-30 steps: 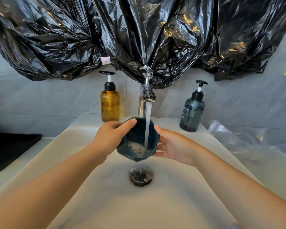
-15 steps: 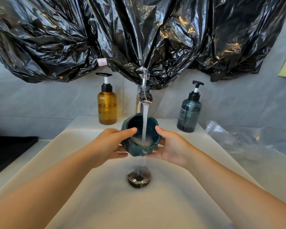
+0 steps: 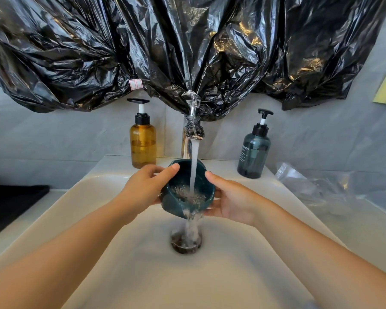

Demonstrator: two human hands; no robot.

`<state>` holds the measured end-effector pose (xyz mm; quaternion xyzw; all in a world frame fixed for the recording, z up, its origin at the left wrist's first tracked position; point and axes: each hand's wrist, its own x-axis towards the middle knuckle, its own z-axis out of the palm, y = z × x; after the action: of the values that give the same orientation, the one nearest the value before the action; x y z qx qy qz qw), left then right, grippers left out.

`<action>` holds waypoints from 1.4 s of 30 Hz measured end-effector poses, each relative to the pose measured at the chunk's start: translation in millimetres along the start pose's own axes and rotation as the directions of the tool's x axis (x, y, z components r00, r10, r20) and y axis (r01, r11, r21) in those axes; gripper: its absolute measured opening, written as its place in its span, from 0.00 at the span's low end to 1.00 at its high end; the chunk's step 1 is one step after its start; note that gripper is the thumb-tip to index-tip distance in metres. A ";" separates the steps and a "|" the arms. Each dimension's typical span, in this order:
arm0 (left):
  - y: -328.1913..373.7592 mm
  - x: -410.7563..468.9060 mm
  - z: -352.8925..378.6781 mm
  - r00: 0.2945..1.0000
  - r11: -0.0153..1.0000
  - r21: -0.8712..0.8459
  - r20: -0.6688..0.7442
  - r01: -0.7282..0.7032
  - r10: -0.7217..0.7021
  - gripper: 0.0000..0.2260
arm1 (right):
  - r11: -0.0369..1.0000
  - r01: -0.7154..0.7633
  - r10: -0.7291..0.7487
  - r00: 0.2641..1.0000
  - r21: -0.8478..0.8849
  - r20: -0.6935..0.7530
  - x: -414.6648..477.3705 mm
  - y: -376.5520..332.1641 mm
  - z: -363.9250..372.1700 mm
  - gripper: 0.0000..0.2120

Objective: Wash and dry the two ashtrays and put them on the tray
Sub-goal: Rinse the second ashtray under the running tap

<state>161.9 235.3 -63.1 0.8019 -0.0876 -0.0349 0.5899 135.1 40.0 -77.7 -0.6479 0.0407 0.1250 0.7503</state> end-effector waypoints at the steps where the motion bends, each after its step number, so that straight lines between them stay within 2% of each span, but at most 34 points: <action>1: 1.8 -1.5 -1.4 0.995 0.990 0.111 -0.042 -0.091 0.096 0.24 | 1.000 0.006 -0.007 0.999 -0.011 -0.036 0.2 -1.0 0.8 0.17; 3: 4.3 -3.4 -4.6 0.951 0.904 0.340 -0.073 -0.258 0.300 0.22 | 0.995 0.036 -0.046 0.992 -0.090 -0.113 -0.2 -4.8 2.9 0.17; 5: 5.4 -4.7 -6.8 0.929 0.817 0.471 0.014 -0.332 0.370 0.17 | 0.978 0.068 -0.109 0.972 -0.195 -0.208 -1.2 -10.4 4.5 0.19; 7: 3.3 -5.6 -5.7 0.938 0.781 0.527 0.106 -0.334 0.330 0.16 | 0.949 0.076 -0.176 0.933 -0.306 -0.315 -2.2 -14.3 6.7 0.21; 9: 1.6 -6.4 -2.1 0.950 0.797 0.517 0.165 -0.312 0.265 0.18 | 0.885 0.067 -0.281 0.865 -0.461 -0.415 -3.4 -15.1 8.9 0.22; 14: -0.8 -8.4 2.7 0.953 0.801 0.528 0.251 -0.282 0.169 0.20 | 0.614 0.002 -0.579 0.681 -0.790 -0.448 -9.1 -13.8 23.7 0.19; 18: -1.7 -7.5 3.5 0.956 0.802 0.535 0.255 -0.266 0.146 0.16 | 0.495 -0.042 -0.696 0.578 -0.868 -0.425 -8.7 -13.1 22.7 0.26; 21: -2.6 -4.3 1.9 0.965 0.809 0.542 0.236 -0.229 0.114 0.16 | 0.434 -0.047 -0.746 0.540 -0.899 -0.389 -9.8 -14.8 21.5 0.27; 23: -4.2 -3.1 -0.2 0.968 0.815 0.538 0.228 -0.213 0.102 0.16 | 0.429 -0.033 -0.755 0.536 -0.903 -0.378 -10.0 -15.4 21.7 0.27; 27: -3.6 -4.6 -1.2 0.967 0.837 0.505 0.233 -0.212 0.104 0.17 | 0.551 0.052 -0.704 0.565 -0.833 -0.431 -10.0 -15.5 21.4 0.23; 29: -2.1 -5.0 -2.0 0.965 0.845 0.482 0.225 -0.232 0.136 0.16 | 0.713 0.135 -0.591 0.644 -0.688 -0.486 -7.4 -15.1 19.9 0.19; 31: -0.8 -4.4 -4.2 0.965 0.858 0.451 0.190 -0.248 0.179 0.17 | 0.869 0.186 -0.431 0.738 -0.458 -0.518 -4.1 -14.3 19.6 0.23; 33: 0.4 -3.8 -5.3 0.965 0.866 0.428 0.159 -0.257 0.207 0.19 | 0.947 0.160 -0.286 0.816 -0.278 -0.503 0.0 -12.6 18.7 0.23; 37: 3.0 -6.0 -5.6 0.947 0.873 0.379 0.213 -0.305 0.239 0.24 | 0.995 0.101 -0.103 0.906 -0.027 -0.411 -0.7 -11.6 20.0 0.18; 39: 4.7 -8.1 -7.7 0.921 0.834 0.403 0.260 -0.377 0.290 0.19 | 0.996 0.073 -0.051 0.934 0.047 -0.354 -2.9 -11.2 20.7 0.14; 42: 5.7 -9.2 -8.2 0.897 0.769 0.473 0.320 -0.431 0.306 0.08 | 0.997 0.052 -0.029 0.946 0.065 -0.324 -2.1 -11.0 19.9 0.13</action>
<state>153.6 243.0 -55.6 0.8910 -0.3161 0.0177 0.3255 133.8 57.9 -63.5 -0.6326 0.1540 0.0004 0.7590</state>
